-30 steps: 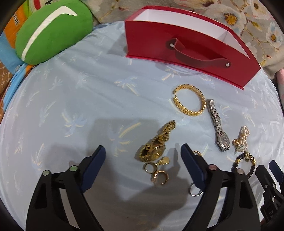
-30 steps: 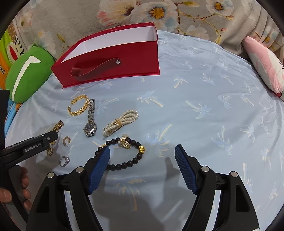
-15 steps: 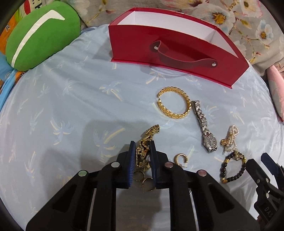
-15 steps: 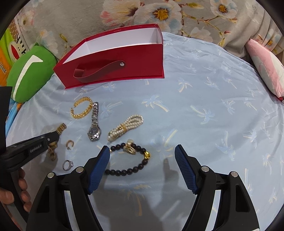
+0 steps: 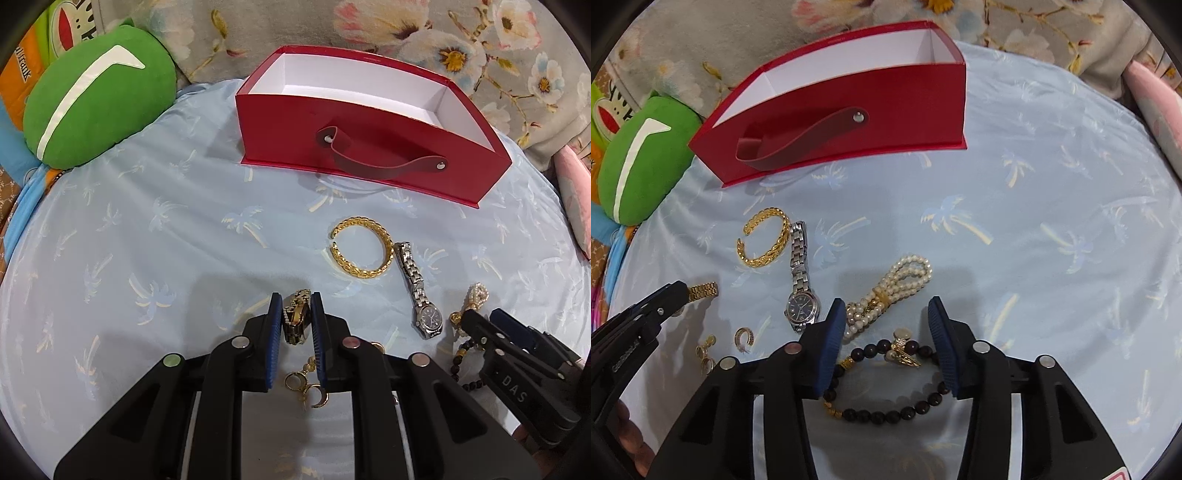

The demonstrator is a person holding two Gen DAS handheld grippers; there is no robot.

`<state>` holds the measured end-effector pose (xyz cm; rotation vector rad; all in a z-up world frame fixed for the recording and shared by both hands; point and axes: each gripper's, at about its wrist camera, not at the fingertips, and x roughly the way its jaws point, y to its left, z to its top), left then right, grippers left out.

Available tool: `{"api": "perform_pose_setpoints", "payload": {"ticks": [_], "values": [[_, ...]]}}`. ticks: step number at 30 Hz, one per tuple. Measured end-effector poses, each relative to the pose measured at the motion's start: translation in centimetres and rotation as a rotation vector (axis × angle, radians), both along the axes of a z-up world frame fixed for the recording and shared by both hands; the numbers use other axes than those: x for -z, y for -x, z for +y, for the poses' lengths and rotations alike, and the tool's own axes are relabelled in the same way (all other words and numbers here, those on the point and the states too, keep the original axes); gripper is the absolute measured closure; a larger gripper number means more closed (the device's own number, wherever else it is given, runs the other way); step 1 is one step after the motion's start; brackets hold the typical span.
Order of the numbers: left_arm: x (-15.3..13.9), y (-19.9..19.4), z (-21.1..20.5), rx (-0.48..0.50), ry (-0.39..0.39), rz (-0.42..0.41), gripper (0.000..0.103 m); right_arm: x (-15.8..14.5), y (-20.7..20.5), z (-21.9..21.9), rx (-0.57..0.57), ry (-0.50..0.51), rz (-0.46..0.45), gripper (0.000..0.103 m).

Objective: Organize jewelry
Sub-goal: 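Grasp the gold watch with the left tool while the right tool grasps the pearl bracelet, then carry the gold watch and pearl bracelet over the red box with both tools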

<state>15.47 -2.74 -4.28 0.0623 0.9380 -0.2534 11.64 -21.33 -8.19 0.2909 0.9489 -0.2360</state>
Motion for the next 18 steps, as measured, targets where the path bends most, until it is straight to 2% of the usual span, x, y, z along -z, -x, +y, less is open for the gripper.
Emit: {"api": "perform_pose_setpoints", "payload": {"ticks": [2, 7, 13, 18], "values": [[0.2, -0.2, 0.0, -0.002, -0.005, 0.003, 0.088, 0.2, -0.3, 0.3, -0.003, 0.01, 0.0, 0.06], [0.4, -0.3, 0.0, -0.009, -0.012, 0.005, 0.088, 0.2, -0.9, 0.8, -0.019, 0.016, -0.003, 0.081], [0.5, -0.1, 0.2, -0.011, -0.014, 0.007, 0.088, -0.1, -0.5, 1.0, -0.037, 0.018, -0.022, 0.093], [0.2, 0.5, 0.3, -0.01, -0.013, 0.0, 0.088, -1.5, 0.9, 0.6, -0.039, 0.01, -0.068, 0.093]]}}
